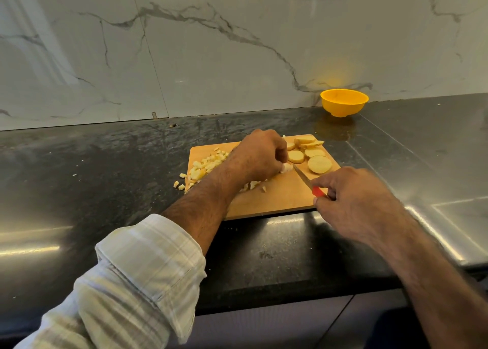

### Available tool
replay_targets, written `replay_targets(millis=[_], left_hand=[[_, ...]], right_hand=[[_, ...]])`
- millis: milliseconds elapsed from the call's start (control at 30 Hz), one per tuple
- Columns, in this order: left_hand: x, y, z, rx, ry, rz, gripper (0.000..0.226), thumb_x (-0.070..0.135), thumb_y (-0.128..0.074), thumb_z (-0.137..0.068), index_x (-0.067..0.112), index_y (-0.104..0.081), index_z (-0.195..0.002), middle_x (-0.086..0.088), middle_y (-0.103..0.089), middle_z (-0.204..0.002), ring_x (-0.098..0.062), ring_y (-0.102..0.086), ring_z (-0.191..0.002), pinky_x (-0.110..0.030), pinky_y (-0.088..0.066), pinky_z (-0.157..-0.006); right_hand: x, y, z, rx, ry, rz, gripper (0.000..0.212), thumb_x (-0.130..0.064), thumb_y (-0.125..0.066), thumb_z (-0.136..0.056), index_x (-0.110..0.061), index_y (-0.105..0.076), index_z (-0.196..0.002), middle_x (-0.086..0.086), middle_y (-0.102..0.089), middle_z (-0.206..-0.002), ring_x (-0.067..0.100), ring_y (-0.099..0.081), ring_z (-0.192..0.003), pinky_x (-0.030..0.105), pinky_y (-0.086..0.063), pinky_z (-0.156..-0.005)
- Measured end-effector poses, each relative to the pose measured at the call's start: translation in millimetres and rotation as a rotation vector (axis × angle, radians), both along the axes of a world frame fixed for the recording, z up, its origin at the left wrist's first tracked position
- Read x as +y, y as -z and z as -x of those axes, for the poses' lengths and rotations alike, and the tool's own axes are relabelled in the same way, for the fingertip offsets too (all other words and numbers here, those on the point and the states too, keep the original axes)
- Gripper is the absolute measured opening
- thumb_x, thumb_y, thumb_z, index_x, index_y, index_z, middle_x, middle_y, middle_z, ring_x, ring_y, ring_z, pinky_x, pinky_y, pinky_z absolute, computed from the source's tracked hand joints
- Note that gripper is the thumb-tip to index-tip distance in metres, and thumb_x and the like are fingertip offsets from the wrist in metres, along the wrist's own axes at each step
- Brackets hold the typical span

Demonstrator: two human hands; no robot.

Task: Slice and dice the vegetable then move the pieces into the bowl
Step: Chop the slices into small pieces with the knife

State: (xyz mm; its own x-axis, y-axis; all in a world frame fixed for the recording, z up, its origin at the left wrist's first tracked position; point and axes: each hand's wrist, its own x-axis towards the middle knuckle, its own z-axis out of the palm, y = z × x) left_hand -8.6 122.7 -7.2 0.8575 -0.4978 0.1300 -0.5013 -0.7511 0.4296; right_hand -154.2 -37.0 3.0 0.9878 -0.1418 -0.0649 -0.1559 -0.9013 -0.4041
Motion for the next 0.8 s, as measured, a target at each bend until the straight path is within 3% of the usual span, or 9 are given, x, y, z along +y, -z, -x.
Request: replay_targets(millis=[233,333,533,800], left_hand=[[7.8,-1.0,-2.4,0.029,0.126,0.055,0.023,-0.001,-0.077,-0.089,0.022,-0.077,-0.096,0.008,-0.074,-0.099,-0.008,-0.070,-0.096,-0.028,-0.062,-0.090],[11.8,-0.4,-4.2,0.036,0.157,0.075,0.025,-0.002,-0.077,-0.090,0.023,-0.077,-0.096,0.009,-0.074,-0.099,-0.005,-0.070,-0.095,-0.025,-0.061,-0.090],[9.7,0.9,-3.9,0.035,0.140,0.064,0.018,0.013,-0.079,-0.094,0.020,-0.079,-0.110,0.006,-0.075,-0.105,-0.006,-0.068,-0.096,-0.021,-0.058,-0.087],[6.6,0.9,-2.0,0.013,0.136,0.040,0.019,0.012,-0.080,-0.093,0.016,-0.081,-0.112,0.003,-0.077,-0.107,-0.008,-0.070,-0.096,-0.028,-0.061,-0.091]], right_hand=[[-3.2,-4.6,-1.5,0.014,-0.007,0.004,0.050,-0.032,-0.071,-0.095,-0.037,-0.060,-0.143,0.002,-0.060,-0.140,0.022,-0.061,-0.120,0.041,-0.059,-0.098],[-2.2,-1.8,-1.4,0.017,-0.016,0.012,0.049,-0.034,-0.071,-0.095,-0.038,-0.060,-0.143,-0.001,-0.063,-0.134,0.020,-0.062,-0.116,0.041,-0.060,-0.096],[2.0,1.6,2.2,-0.044,-0.003,-0.008,0.046,-0.032,-0.069,-0.097,-0.036,-0.060,-0.142,-0.003,-0.065,-0.124,0.016,-0.063,-0.109,0.038,-0.061,-0.093],[9.6,10.4,3.9,-0.066,-0.042,0.012,0.045,-0.034,-0.066,-0.100,-0.033,-0.060,-0.145,-0.008,-0.066,-0.127,0.014,-0.061,-0.114,0.037,-0.059,-0.097]])
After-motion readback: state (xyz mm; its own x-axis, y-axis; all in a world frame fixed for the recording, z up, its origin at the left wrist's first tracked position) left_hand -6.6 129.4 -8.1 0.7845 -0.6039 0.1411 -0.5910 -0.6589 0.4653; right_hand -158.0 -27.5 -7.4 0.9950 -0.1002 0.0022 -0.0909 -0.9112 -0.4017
